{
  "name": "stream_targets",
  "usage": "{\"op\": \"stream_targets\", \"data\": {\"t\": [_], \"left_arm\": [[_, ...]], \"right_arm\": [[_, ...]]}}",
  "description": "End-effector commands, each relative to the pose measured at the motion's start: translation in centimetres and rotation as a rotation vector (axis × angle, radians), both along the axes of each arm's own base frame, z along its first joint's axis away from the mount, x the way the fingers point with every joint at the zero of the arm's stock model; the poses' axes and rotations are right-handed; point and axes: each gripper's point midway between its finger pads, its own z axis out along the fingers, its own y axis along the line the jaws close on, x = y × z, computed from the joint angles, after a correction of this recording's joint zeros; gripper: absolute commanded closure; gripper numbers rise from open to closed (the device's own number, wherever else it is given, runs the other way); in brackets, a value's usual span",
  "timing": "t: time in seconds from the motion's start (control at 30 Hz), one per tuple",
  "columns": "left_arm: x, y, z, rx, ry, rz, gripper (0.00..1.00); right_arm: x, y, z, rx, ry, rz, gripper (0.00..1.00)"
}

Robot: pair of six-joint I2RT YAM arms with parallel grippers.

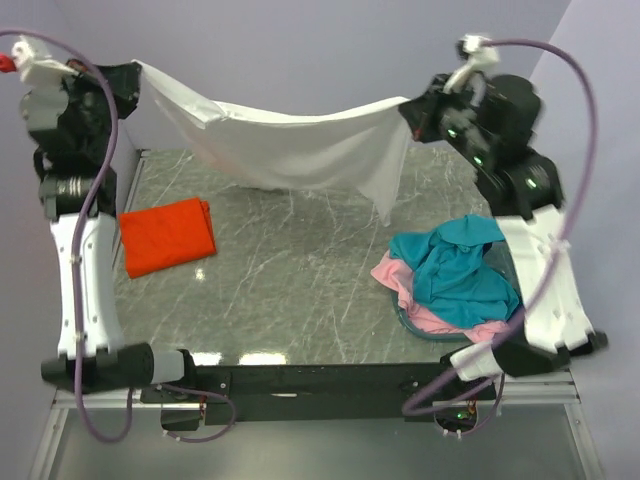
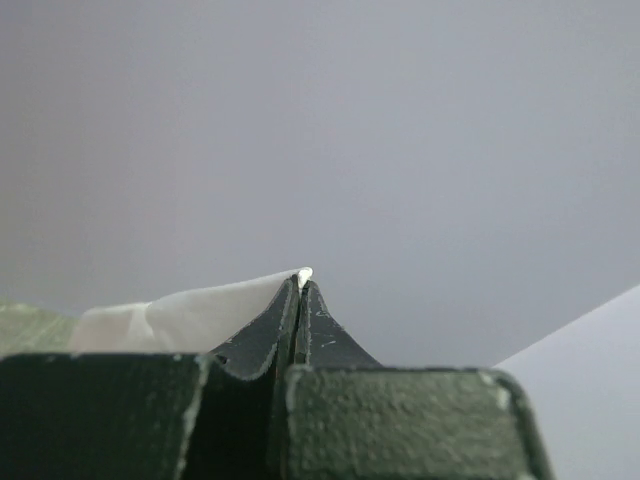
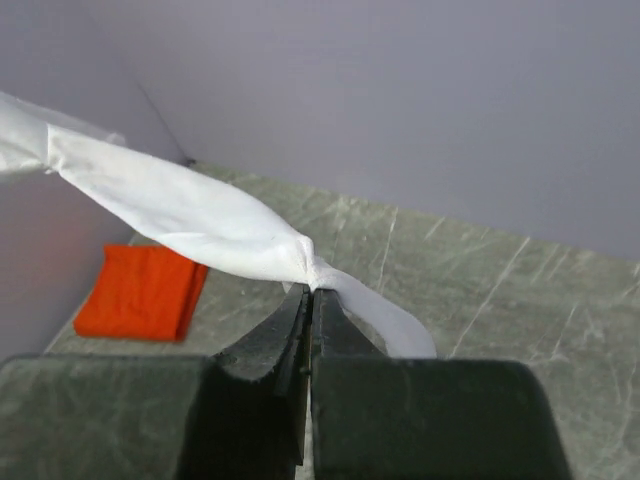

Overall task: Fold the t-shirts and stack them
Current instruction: Flatten the tshirt out

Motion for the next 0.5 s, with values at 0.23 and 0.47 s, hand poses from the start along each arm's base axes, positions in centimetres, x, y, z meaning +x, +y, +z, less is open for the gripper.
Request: {"op": "stream_targets", "data": {"t": [0.23,0.47], "left_arm": [[-17.5,0.6,11.5,0.068,-0.418,0.189,1.0],[-14.0,0.0,9.2,0.079,-0.331,0.13,1.0]], "right_arm": [[-13.0,-4.0,12.7,0.132,-0.502,0.056,1.0],[-9.9,-2.4,10.0,0.151,-0.41,0.074,1.0]]}}
